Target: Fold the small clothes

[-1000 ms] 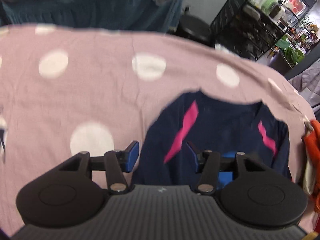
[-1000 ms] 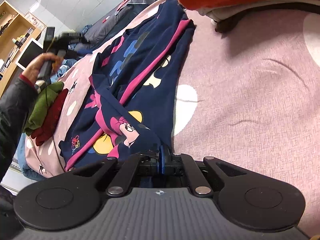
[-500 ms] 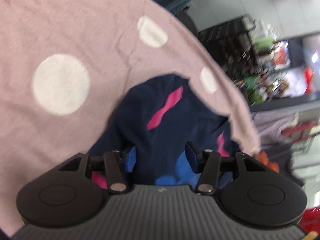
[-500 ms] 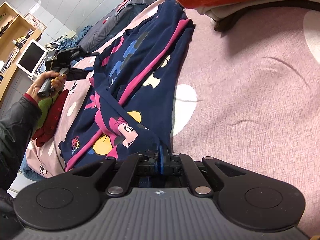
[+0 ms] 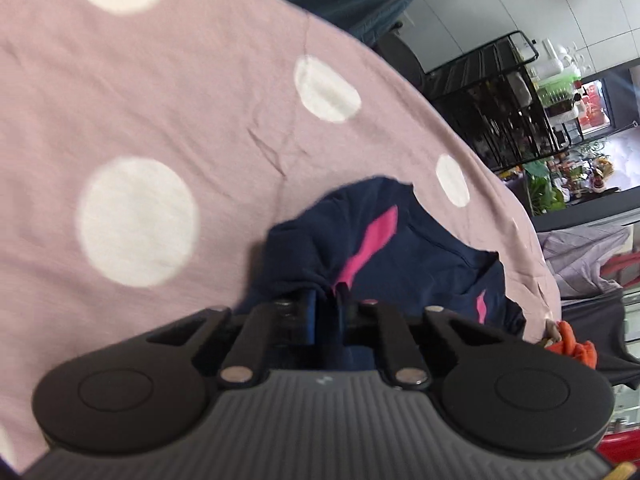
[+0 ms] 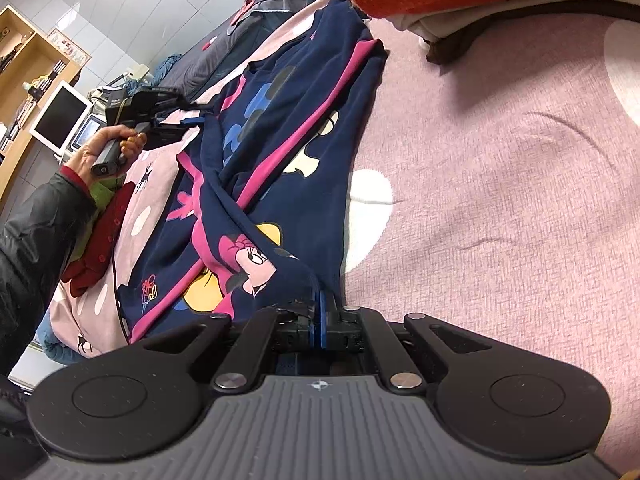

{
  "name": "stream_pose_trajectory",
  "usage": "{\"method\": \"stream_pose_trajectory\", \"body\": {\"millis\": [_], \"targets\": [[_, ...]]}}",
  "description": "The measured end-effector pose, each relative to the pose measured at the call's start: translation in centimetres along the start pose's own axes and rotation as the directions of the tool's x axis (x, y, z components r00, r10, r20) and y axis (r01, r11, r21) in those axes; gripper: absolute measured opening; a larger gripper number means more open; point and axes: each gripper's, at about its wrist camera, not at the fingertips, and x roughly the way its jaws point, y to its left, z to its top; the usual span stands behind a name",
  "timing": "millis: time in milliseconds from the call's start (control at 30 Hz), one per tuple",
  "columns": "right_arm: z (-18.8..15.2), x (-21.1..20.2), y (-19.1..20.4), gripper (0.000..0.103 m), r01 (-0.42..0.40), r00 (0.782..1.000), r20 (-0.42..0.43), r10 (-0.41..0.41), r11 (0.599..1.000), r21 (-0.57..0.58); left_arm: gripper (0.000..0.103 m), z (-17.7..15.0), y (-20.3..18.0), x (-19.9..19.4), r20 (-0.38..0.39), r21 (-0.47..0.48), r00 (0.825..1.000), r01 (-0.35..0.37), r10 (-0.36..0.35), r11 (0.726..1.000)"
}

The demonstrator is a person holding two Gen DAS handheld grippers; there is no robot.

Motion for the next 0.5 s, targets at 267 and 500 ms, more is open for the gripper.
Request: {"method": "stream_pose_trajectory", "body": {"millis": [267, 500], "targets": [[0.7, -0.6, 1.2, 0.005, -0.068, 0.998, -0.015, 0.067, 0.997, -0.028, 0.0, 3.2, -2.2, -8.2, 0.229, 0.113, 0.971, -0.095, 0.067, 0.989], [0.6, -0.5, 0.7, 0.005, -0.019, 1.0, 0.014, 0.019, 1.0, 0.007, 0.052, 3.2, -5.9, -7.1, 0.139, 0.258, 0.974, -0.208, 0.177, 0.943]]}}
